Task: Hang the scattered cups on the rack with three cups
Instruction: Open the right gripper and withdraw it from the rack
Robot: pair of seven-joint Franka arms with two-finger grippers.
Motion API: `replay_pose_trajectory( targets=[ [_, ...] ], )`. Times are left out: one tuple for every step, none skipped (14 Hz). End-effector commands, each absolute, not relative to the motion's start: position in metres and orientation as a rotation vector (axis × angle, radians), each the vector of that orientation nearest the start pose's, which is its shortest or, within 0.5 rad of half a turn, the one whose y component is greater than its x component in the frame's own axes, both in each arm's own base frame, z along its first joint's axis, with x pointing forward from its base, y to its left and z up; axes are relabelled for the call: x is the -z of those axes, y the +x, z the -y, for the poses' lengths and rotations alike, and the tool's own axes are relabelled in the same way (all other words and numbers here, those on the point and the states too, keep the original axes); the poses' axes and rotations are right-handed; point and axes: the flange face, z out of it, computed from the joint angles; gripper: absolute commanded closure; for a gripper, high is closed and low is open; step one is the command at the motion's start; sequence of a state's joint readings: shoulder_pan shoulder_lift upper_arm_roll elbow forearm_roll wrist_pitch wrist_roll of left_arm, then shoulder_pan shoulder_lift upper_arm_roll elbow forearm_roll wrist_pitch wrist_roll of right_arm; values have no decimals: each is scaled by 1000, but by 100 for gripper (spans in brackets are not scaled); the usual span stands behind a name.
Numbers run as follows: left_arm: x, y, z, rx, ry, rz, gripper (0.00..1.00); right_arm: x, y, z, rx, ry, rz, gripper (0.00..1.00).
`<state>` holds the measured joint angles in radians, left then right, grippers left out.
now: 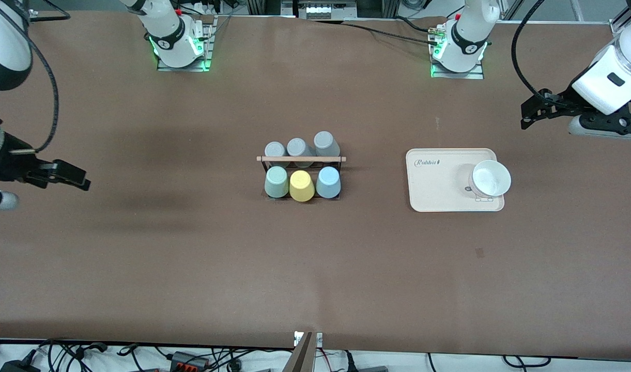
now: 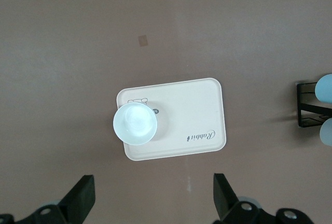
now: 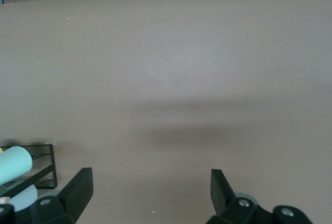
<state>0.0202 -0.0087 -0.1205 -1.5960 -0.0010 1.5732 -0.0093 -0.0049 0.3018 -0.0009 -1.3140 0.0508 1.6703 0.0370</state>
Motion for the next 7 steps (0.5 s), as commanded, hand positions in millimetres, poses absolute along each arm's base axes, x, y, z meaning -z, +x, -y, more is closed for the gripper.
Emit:
replay_pose_trajectory(
  targets=[
    [-624, 551, 55, -15, -3150, -174, 0, -586, 647, 22, 100, -3098, -12, 0],
    [-624, 551, 55, -15, -3150, -177, 0, -588, 646, 25, 100, -3103, -11, 0],
    [-624, 551, 55, -15, -3150, -177, 0, -590, 643, 34, 89, -3110, -34, 0],
    [-624, 551, 55, -15, -3150, -177, 0, -600, 637, 34, 105, -3121, -37, 0],
    [-624, 551, 55, -15, -3150, -177, 0, -600, 635, 34, 105, -3132, -41, 0],
    [-624, 551, 55, -15, -3150, -177, 0, -600, 635, 35, 105, -3134, -43, 0],
    [-624, 551, 56, -15, -3150, -179, 0, -599, 634, 34, 100, -3140, -38, 0]
  ],
)
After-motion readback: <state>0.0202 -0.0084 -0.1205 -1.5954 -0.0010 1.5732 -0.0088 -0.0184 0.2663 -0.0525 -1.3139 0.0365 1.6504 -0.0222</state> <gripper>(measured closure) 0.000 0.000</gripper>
